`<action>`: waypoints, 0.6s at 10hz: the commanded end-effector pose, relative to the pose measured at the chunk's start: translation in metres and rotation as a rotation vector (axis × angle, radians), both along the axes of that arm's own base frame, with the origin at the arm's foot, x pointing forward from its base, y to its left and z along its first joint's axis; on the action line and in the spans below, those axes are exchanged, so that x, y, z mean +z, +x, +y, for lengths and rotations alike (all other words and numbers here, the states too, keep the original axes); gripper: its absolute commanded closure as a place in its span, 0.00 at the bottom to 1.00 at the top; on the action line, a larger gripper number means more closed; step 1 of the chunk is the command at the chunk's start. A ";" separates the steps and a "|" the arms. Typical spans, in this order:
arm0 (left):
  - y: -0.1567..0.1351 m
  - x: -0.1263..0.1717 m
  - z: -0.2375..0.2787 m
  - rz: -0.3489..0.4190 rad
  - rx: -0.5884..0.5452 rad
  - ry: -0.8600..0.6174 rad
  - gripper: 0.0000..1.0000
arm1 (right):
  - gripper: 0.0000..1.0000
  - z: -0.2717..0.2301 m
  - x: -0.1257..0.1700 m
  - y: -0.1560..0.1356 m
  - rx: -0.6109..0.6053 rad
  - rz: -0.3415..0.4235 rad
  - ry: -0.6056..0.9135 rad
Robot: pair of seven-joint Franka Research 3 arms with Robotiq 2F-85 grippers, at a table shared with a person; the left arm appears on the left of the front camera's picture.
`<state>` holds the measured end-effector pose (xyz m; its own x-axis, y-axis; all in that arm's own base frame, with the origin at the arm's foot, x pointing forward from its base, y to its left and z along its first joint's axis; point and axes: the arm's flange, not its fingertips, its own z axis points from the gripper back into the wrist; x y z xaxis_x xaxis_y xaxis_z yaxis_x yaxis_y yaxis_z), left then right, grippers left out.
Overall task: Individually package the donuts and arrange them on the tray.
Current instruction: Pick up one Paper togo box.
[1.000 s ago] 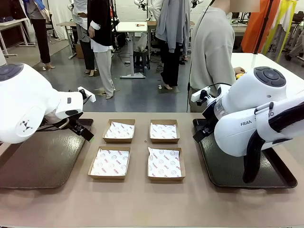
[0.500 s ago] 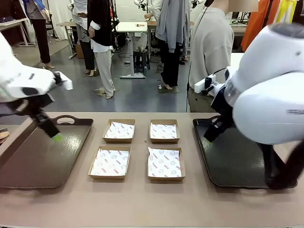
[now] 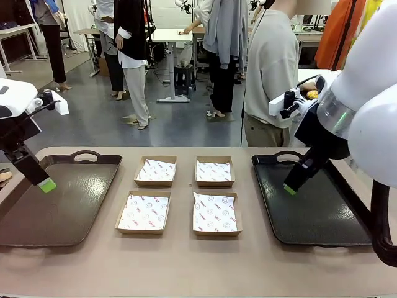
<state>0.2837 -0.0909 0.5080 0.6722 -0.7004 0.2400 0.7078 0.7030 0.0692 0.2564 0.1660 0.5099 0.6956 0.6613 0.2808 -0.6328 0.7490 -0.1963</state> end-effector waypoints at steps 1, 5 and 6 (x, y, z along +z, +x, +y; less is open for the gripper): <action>0.005 -0.003 -0.002 -0.010 -0.002 0.004 0.00 | 0.00 0.003 -0.007 0.009 0.005 -0.002 0.003; 0.014 0.006 0.038 0.275 0.219 -0.526 0.00 | 0.00 -0.079 0.010 -0.005 -0.320 0.262 1.118; 0.016 0.004 0.057 0.367 0.272 -0.701 0.00 | 0.00 -0.119 0.010 -0.012 -0.425 0.293 1.363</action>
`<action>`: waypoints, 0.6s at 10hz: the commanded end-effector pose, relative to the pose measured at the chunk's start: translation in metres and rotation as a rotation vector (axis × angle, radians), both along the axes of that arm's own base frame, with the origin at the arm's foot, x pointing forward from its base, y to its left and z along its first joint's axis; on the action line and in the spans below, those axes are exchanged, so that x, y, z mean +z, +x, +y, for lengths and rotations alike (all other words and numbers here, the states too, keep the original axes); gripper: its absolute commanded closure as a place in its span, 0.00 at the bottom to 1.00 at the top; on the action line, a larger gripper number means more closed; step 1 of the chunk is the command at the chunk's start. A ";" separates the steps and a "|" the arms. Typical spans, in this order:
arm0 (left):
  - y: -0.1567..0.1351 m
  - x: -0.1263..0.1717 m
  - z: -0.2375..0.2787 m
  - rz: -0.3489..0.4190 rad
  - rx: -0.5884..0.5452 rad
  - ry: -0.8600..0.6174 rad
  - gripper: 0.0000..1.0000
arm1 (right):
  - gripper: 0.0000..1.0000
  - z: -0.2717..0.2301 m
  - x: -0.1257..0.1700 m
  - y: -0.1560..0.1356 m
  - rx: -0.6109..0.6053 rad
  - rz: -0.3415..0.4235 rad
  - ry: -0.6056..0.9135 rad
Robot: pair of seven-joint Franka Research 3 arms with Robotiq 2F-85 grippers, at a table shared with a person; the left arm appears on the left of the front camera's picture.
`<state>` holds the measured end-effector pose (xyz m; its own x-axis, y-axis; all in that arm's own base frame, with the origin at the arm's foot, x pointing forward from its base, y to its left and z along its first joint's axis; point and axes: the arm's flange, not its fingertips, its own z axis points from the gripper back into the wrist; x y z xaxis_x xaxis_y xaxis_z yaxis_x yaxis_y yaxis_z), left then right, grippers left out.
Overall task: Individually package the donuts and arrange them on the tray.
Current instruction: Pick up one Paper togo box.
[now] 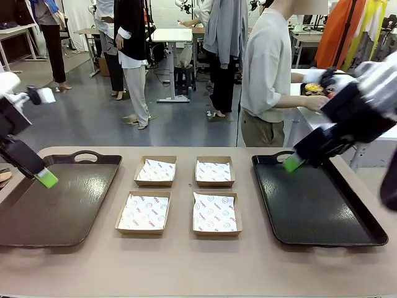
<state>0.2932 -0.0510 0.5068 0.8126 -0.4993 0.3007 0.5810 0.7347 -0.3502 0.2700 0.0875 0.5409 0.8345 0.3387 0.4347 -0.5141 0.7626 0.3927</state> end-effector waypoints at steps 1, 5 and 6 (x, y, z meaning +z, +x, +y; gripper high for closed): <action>0.012 -0.001 0.036 0.239 0.199 -0.493 0.00 | 0.00 -0.079 -0.030 -0.030 -0.411 0.191 0.907; 0.020 -0.035 0.101 0.402 0.322 -0.993 0.00 | 0.00 -0.166 -0.067 -0.036 -0.499 0.288 1.201; 0.019 -0.040 0.115 0.403 0.372 -1.045 0.00 | 0.00 -0.170 -0.071 -0.036 -0.484 0.312 1.202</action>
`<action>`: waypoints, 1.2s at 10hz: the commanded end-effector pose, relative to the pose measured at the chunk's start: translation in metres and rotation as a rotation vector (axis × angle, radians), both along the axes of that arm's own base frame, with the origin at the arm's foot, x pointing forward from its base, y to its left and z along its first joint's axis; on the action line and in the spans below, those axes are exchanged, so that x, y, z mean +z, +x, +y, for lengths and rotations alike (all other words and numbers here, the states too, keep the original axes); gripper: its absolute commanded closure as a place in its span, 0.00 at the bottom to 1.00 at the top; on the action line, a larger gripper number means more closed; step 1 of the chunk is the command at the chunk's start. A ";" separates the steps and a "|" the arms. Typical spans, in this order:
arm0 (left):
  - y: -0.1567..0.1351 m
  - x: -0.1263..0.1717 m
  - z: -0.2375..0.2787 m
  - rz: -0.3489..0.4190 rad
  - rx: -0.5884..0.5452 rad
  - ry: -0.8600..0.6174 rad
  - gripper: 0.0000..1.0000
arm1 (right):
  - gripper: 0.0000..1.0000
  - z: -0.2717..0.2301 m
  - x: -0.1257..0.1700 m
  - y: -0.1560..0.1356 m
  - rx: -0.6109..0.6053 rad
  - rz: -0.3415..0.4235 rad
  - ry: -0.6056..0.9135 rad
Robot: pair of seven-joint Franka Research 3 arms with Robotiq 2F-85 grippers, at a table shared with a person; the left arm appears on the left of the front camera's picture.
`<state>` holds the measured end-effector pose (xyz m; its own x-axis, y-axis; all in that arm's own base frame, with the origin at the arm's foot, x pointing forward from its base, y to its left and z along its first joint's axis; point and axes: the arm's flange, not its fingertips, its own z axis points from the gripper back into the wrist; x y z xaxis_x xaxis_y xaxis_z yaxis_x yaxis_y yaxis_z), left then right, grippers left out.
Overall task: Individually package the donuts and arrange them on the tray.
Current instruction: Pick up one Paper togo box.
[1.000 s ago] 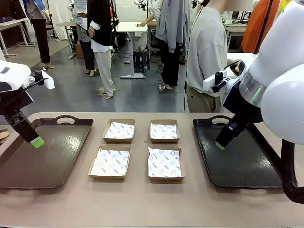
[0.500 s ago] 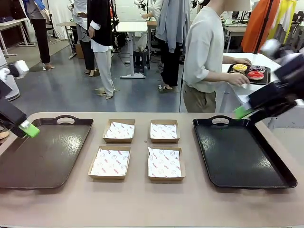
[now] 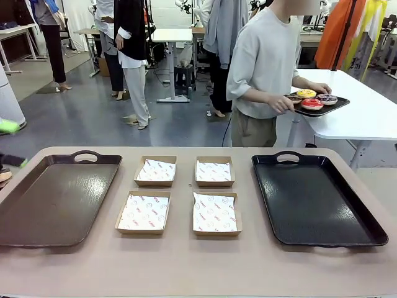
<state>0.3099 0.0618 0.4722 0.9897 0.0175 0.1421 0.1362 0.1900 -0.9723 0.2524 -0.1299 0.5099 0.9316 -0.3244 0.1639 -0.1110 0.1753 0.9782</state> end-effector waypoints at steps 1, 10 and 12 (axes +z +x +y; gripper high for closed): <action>0.000 -0.010 0.013 0.034 0.143 -0.086 0.00 | 0.00 0.045 -0.042 -0.017 -0.115 0.054 0.227; -0.003 -0.081 0.050 0.142 0.137 0.143 0.00 | 0.00 0.023 -0.101 -0.022 0.055 0.147 -0.152; -0.004 -0.090 0.054 0.135 0.144 0.133 0.00 | 0.00 0.023 -0.111 -0.024 0.050 0.115 -0.133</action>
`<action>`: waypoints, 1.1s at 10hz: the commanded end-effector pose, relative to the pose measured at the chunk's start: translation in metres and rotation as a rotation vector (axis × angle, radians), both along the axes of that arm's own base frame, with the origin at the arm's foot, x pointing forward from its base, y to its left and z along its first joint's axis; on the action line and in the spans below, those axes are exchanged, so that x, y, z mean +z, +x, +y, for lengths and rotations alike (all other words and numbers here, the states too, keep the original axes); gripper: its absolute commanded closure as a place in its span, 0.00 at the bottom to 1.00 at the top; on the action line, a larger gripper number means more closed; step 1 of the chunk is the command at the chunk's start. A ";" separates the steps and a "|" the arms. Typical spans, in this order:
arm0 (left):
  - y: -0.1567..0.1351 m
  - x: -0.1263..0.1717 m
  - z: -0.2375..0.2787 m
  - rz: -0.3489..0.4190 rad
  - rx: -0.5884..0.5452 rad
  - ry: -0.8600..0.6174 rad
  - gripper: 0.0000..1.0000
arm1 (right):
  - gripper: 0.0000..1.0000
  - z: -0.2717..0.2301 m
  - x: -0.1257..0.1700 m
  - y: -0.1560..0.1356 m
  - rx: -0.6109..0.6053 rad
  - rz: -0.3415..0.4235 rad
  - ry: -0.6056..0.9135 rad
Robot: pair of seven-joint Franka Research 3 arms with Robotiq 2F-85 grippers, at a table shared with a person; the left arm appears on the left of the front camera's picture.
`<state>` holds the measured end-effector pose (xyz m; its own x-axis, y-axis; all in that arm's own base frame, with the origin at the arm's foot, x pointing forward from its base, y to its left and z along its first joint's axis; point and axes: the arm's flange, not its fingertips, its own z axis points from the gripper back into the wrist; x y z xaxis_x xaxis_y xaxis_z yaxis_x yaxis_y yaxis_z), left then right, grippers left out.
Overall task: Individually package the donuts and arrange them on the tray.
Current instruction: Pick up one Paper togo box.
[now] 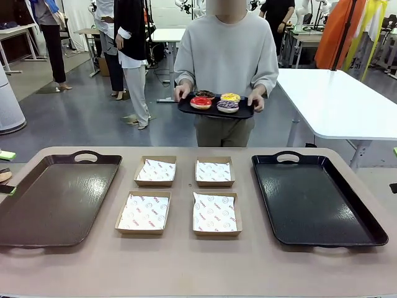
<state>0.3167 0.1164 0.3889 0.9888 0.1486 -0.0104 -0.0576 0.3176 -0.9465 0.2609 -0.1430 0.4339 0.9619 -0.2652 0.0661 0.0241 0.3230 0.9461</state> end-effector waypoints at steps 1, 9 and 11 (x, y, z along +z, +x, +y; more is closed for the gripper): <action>-0.012 -0.006 -0.001 -0.047 0.011 0.014 0.00 | 0.00 0.036 -0.040 -0.034 0.000 -0.035 0.030; 0.000 -0.001 0.004 -0.024 0.004 0.007 0.00 | 0.00 -0.009 -0.012 -0.001 -0.008 -0.007 0.027; 0.000 -0.001 0.004 -0.024 0.004 0.007 0.00 | 0.00 -0.009 -0.012 -0.001 -0.008 -0.007 0.027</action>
<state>0.3176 0.1199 0.3869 0.9885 0.1491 0.0261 -0.0243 0.3261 -0.9450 0.2588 -0.1512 0.4223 0.9609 -0.2700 0.0610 0.0206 0.2895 0.9570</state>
